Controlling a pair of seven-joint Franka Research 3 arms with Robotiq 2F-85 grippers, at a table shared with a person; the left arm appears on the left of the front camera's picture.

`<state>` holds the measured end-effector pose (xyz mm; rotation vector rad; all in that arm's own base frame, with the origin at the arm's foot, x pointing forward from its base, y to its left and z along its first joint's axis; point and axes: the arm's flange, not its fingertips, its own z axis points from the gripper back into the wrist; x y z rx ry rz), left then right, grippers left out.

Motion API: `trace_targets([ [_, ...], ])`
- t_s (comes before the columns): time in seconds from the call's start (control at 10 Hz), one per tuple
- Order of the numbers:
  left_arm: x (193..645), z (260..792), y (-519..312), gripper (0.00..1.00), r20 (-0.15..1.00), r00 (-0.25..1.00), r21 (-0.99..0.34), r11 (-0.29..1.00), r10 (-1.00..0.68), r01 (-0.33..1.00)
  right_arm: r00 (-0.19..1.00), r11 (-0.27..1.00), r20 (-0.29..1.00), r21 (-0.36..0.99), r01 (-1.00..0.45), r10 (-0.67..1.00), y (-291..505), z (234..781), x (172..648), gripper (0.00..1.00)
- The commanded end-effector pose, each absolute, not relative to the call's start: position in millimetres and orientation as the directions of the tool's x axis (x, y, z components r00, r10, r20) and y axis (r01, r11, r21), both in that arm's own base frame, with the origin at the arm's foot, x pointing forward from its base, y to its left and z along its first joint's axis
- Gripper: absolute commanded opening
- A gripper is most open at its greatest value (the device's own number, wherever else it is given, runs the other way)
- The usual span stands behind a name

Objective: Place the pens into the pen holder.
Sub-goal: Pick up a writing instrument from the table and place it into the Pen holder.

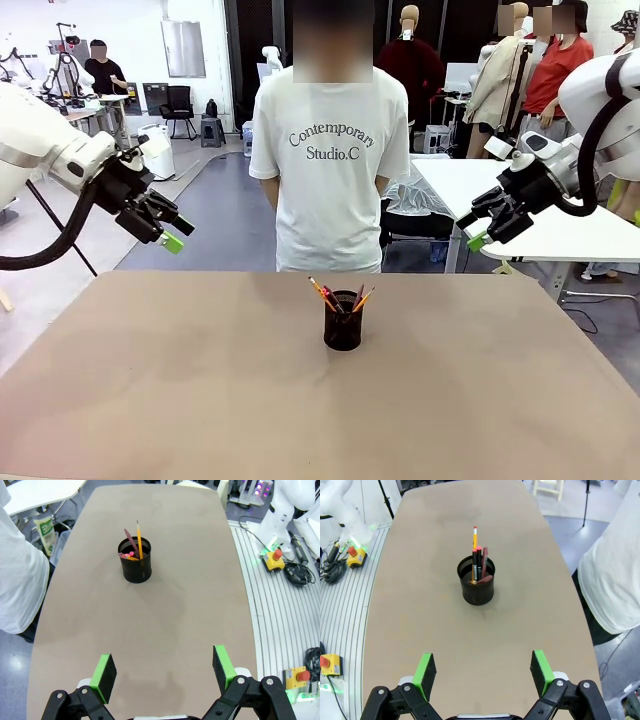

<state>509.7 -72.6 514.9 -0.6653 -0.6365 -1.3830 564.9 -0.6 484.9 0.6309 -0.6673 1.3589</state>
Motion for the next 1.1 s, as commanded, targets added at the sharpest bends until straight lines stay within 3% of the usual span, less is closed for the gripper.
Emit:
trace_targets([
  [0.0,508.6,517.0,-72.4,1.00,0.745,0.095,-0.057,0.079,-0.661,0.995,0.084,0.103,0.748,0.021,-0.994,0.658,0.0,488.0,563.4,1.00],
  [1.0,508.6,517.0,-72.4,1.00,0.745,0.095,-0.057,0.079,-0.661,0.995,0.084,0.103,0.748,0.021,-0.994,0.658,0.0,488.0,563.4,1.00],
])
